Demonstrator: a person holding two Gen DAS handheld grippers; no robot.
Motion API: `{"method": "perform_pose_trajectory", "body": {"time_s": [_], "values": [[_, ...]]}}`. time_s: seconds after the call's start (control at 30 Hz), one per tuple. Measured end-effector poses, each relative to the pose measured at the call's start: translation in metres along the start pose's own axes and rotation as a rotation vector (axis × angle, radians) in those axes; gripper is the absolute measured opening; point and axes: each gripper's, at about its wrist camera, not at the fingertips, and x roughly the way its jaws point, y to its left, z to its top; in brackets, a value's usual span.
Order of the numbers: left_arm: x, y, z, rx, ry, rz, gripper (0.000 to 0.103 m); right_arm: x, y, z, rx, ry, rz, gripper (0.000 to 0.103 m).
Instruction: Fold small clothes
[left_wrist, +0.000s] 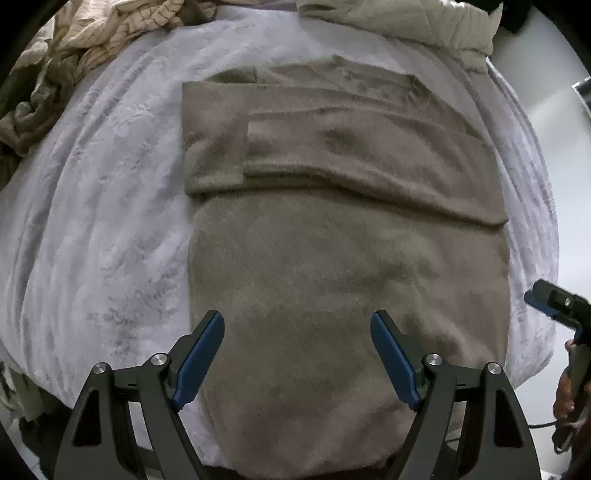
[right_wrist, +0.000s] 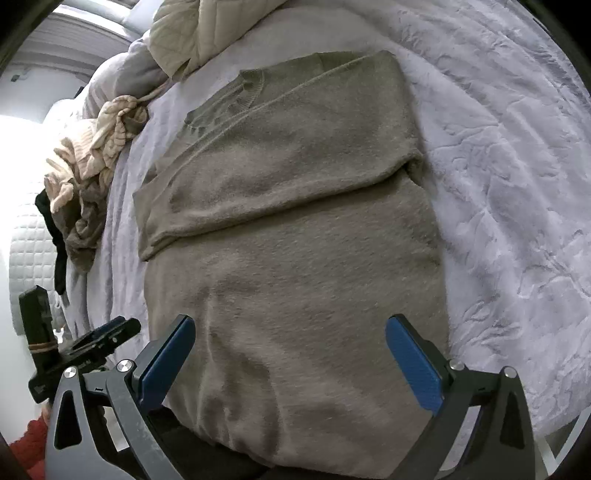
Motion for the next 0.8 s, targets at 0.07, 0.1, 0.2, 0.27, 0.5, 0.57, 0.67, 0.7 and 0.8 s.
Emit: {"method": "perform_pose_trajectory", "body": {"time_s": [0.07,0.1,0.2,0.27,0.5,0.57,0.67,0.7,0.8], "values": [[-0.001,-0.006,-0.003,0.006,0.007,0.011,0.082,0.001,-0.004,0.002,-0.014,0.009,0.018,0.103],[-0.001,-0.009,-0.005,0.009,0.008,0.021,0.082,0.002,-0.005,0.003,-0.020,0.013,0.023,0.103],[-0.002,-0.015,-0.013,-0.009,0.010,0.048,0.082,0.006,-0.010,0.005,-0.045,0.040,0.046,0.103],[-0.003,-0.019,-0.020,-0.043,0.008,0.043,0.081,0.010,-0.013,0.007,-0.064,0.062,0.069,0.103],[-0.016,-0.029,-0.048,-0.134,-0.003,0.057,0.082,0.014,-0.016,0.008,-0.122,0.120,0.081,0.103],[-0.021,-0.031,-0.052,-0.134,-0.018,0.077,0.082,0.012,-0.016,0.007,-0.118,0.121,0.102,0.103],[-0.030,-0.029,-0.055,-0.132,-0.044,0.096,0.082,0.010,-0.016,0.004,-0.112,0.126,0.114,0.103],[-0.032,-0.028,-0.055,-0.134,-0.051,0.095,0.082,0.010,-0.016,0.002,-0.109,0.125,0.114,0.103],[-0.038,-0.022,-0.061,-0.139,-0.067,0.093,0.082,0.006,-0.014,-0.005,-0.104,0.112,0.119,0.103]]}}
